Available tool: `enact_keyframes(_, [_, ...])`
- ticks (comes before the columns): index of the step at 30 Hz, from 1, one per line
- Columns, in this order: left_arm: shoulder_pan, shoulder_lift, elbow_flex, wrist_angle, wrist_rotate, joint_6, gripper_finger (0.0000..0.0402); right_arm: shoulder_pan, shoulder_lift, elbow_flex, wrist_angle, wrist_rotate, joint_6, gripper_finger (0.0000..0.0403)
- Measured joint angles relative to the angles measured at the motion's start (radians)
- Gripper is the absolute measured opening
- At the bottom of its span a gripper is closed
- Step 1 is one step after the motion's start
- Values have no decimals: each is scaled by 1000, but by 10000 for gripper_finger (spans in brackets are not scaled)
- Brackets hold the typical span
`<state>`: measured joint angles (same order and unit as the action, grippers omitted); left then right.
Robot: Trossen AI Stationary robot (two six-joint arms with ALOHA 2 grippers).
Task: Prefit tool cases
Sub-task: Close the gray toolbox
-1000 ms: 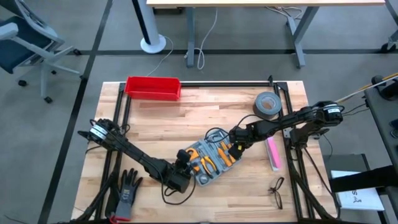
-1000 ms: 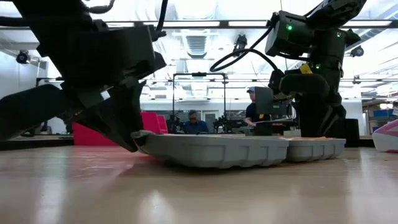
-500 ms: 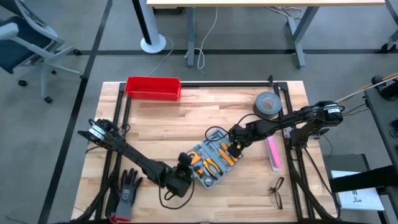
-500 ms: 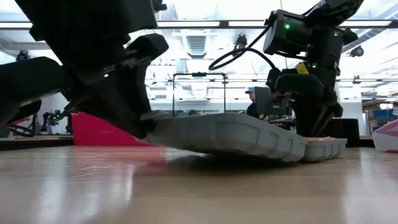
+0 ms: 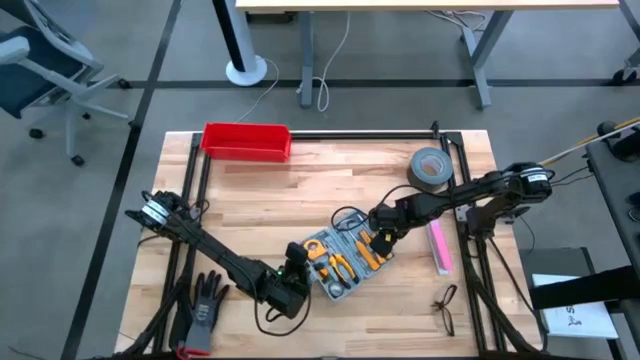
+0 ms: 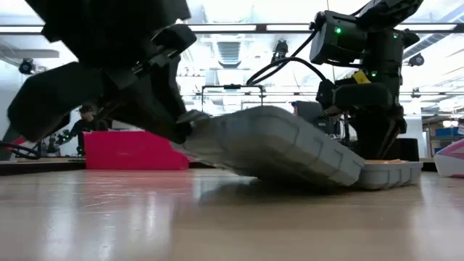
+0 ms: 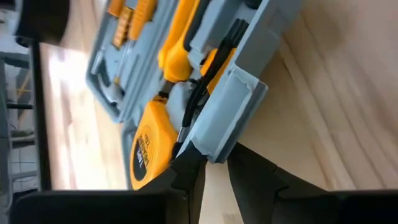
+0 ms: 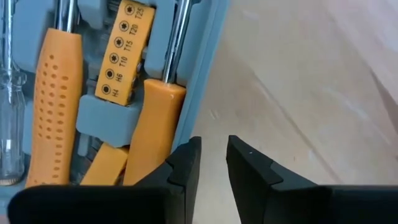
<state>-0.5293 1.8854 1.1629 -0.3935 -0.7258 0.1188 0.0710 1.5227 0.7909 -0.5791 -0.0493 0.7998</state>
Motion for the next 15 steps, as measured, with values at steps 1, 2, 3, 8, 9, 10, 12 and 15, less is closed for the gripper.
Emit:
enact_keyframes(1, [0,-1,4,1,-8,0,76,3,0,1,-7,-2,0,66])
enact_keyframes(2, [0,-1,9,2,-17,3,77,5,0,1,-11,-4,0,64])
enact_keyframes(3, [1,-2,13,2,-19,7,76,7,0,1,-15,-6,0,62])
enact_keyframes(8, [2,-2,45,2,-25,39,65,23,2,24,-62,-2,-11,62])
enact_keyframes(9, [2,-3,53,3,-26,46,63,25,3,33,-78,5,-15,64])
enact_keyframes(10, [3,-3,60,3,-31,51,62,25,3,39,-87,8,-21,67])
enact_keyframes(12, [4,-3,74,-1,-44,56,60,25,3,47,-90,16,-27,71])
enact_keyframes(15, [4,-7,86,-15,-56,56,61,27,6,48,-78,18,-23,75])
